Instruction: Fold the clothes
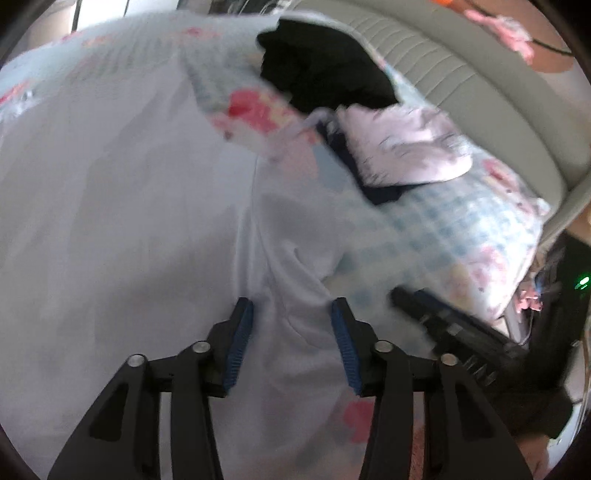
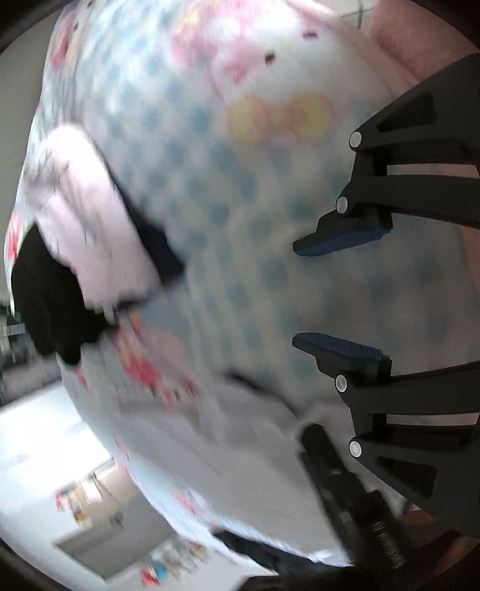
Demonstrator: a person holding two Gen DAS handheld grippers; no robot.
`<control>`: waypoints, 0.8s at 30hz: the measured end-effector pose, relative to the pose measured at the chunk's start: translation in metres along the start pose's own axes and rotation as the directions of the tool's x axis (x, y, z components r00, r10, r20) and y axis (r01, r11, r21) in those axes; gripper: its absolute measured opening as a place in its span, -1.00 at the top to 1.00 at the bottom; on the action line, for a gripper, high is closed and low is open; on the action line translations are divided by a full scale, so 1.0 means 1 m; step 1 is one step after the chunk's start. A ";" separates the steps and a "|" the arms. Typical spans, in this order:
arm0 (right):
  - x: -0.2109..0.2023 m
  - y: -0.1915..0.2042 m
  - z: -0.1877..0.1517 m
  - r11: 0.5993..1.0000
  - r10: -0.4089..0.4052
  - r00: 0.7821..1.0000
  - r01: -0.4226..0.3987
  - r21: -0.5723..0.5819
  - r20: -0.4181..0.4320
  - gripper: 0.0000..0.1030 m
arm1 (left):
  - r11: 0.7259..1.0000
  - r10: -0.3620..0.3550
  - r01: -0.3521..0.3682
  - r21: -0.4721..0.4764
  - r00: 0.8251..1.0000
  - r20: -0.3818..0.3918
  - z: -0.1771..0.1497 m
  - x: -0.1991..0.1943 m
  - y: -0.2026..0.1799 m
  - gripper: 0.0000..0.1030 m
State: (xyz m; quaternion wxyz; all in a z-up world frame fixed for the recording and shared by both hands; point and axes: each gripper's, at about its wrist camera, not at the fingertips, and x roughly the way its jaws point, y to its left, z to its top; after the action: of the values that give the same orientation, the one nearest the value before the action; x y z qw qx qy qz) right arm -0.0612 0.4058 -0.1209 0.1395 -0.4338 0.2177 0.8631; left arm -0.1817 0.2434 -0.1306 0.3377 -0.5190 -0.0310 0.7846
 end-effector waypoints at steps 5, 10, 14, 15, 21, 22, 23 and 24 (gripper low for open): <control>0.003 -0.010 0.002 0.999 0.006 1.000 -0.005 0.038 -0.017 0.07 | 0.997 0.055 -0.055 0.048 0.998 0.009 -0.006 0.010 -0.012 0.39; -0.001 -0.003 -0.004 0.995 0.092 0.996 -0.091 0.039 -0.019 -0.03 | 0.993 -0.053 0.061 -0.099 0.995 0.082 -0.010 -0.017 0.017 0.69; -0.004 0.008 -0.001 0.985 0.163 0.986 -0.164 0.053 0.030 -0.03 | 0.916 -0.184 0.250 -0.314 0.957 0.225 -0.019 -0.052 0.068 0.70; -0.003 0.011 0.000 0.981 0.183 0.983 -0.184 0.061 0.036 -0.03 | 0.908 -0.180 0.250 -0.337 0.958 0.224 -0.021 -0.054 0.078 0.70; 0.017 0.052 0.022 0.978 0.161 0.984 -0.170 -0.124 -0.078 -0.02 | 0.901 -0.104 0.179 -0.395 0.973 0.204 -0.035 -0.073 0.121 0.74; 0.020 0.057 0.025 0.976 0.158 0.984 -0.169 -0.139 -0.082 -0.03 | 0.895 -0.088 0.168 -0.413 0.975 0.206 -0.038 -0.075 0.127 0.68; 0.023 0.061 0.027 0.974 0.155 0.984 -0.167 -0.155 -0.087 -0.03 | 0.889 -0.072 0.158 -0.431 0.975 0.208 -0.041 -0.078 0.133 0.68; 0.030 0.064 0.028 0.973 0.161 0.981 -0.175 -0.152 -0.105 -0.03 | 0.883 -0.054 0.140 -0.448 0.979 0.199 -0.043 -0.078 0.138 0.68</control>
State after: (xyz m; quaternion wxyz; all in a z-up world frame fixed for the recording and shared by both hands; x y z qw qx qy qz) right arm -0.1249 0.3661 -0.1142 0.0204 -0.4630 0.1898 0.8656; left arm -0.1959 0.0803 -0.1437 0.2399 -0.5087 -0.2724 0.7807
